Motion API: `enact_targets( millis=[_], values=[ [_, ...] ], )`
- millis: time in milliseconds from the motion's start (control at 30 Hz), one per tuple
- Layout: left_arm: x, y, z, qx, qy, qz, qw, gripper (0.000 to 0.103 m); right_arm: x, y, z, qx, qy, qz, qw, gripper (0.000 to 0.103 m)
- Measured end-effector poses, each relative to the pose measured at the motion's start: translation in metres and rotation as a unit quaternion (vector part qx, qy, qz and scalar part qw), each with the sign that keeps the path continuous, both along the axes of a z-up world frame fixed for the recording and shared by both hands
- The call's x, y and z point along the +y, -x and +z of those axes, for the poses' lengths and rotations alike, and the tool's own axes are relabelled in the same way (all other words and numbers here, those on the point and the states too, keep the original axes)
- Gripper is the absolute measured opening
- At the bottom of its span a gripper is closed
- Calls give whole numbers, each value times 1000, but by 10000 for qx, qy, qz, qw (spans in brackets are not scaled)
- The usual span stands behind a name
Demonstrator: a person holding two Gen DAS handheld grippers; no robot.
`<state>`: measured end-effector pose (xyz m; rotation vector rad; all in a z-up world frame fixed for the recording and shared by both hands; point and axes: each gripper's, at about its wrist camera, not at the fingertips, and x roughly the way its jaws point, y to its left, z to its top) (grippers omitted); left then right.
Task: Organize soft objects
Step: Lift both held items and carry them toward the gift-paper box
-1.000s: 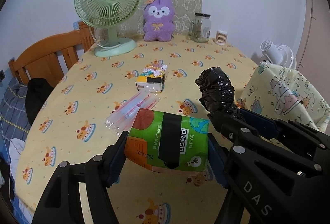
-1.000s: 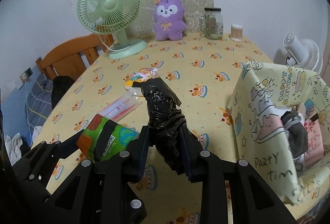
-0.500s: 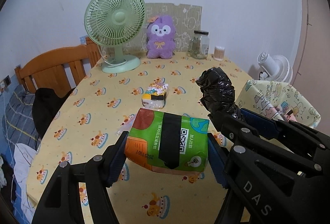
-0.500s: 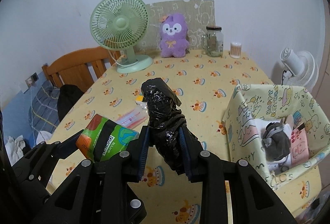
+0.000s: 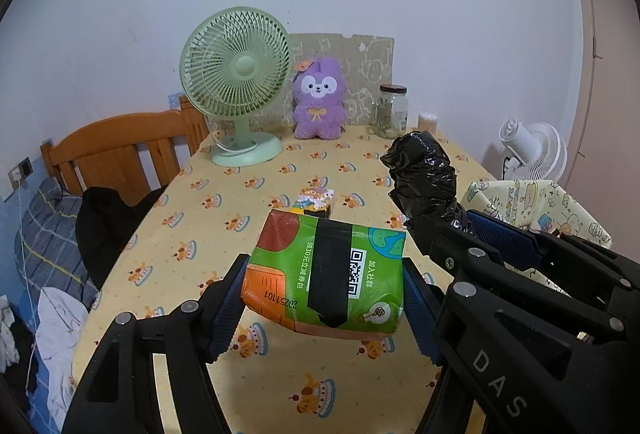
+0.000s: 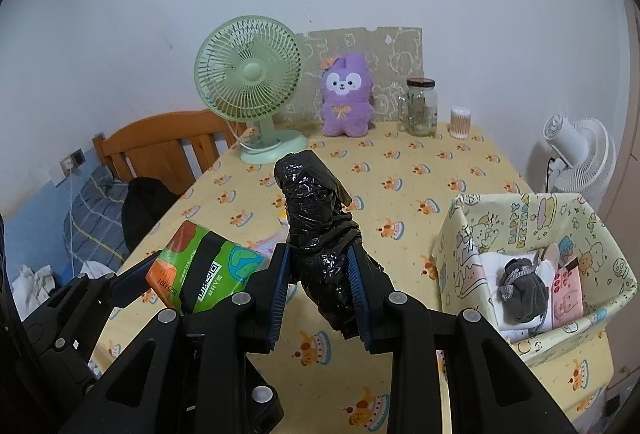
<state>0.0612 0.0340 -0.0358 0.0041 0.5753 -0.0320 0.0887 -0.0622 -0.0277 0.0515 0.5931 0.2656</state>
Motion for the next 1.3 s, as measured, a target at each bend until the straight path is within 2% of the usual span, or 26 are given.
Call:
enact_targets(
  millis=[400, 1300],
  values=[
    [-12, 1, 15, -203, 17, -4, 9998, 73, -13, 4, 18, -210, 52, -8, 9998, 32],
    [-89, -17, 29, -372, 41, -453, 9983, 73, -91, -4, 34, -386, 220, -566, 9974, 32]
  ],
)
